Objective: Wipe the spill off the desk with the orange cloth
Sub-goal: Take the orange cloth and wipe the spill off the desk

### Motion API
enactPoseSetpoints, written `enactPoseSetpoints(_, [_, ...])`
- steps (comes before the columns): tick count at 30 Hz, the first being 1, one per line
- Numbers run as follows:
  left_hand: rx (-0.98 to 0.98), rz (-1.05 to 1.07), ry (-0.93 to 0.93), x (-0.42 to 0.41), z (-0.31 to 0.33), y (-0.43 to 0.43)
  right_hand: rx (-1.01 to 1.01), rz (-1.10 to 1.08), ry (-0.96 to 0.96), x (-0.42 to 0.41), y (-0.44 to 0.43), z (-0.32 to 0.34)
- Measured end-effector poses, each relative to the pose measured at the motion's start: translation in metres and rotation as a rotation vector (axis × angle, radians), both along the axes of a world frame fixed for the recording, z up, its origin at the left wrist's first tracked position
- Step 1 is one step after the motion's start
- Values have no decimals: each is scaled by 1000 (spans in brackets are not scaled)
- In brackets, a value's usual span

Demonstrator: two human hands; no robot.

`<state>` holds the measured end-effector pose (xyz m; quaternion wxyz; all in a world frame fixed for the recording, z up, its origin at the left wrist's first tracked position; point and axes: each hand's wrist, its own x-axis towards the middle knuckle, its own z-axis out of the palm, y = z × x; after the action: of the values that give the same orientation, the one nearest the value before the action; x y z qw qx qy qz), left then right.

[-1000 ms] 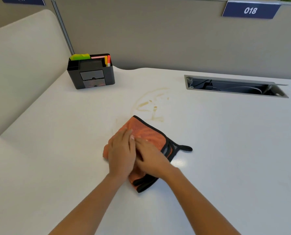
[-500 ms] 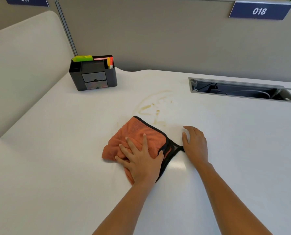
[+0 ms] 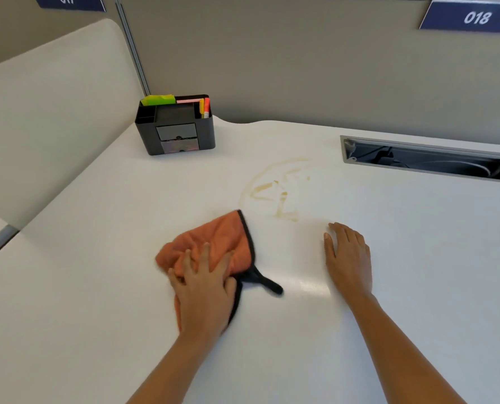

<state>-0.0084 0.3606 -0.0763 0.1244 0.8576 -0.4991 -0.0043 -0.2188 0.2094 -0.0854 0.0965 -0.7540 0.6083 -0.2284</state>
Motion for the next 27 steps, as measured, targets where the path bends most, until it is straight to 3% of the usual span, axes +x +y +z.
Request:
enactPoseSetpoints(3, [10, 144, 66, 43, 3, -33, -5, 0, 45, 2, 0, 0])
enactPoseSetpoints(6, [24, 142, 51, 65, 5, -72, 6, 6, 68, 4, -3, -2])
enactPoseSetpoints(11, [29, -47, -27, 47, 7, -95, 35, 24, 46, 3, -4, -2])
enactPoseSetpoints(17, [6, -280, -70, 37, 3, -27, 59, 26, 3, 2, -2, 1])
enactPoseSetpoints(23, [26, 50, -27, 124, 9, -28, 52, 22, -10, 4, -1, 1])
enactPoseSetpoints(27, [40, 108, -14, 135, 8, -52, 28, 21, 18, 7, -2, 2])
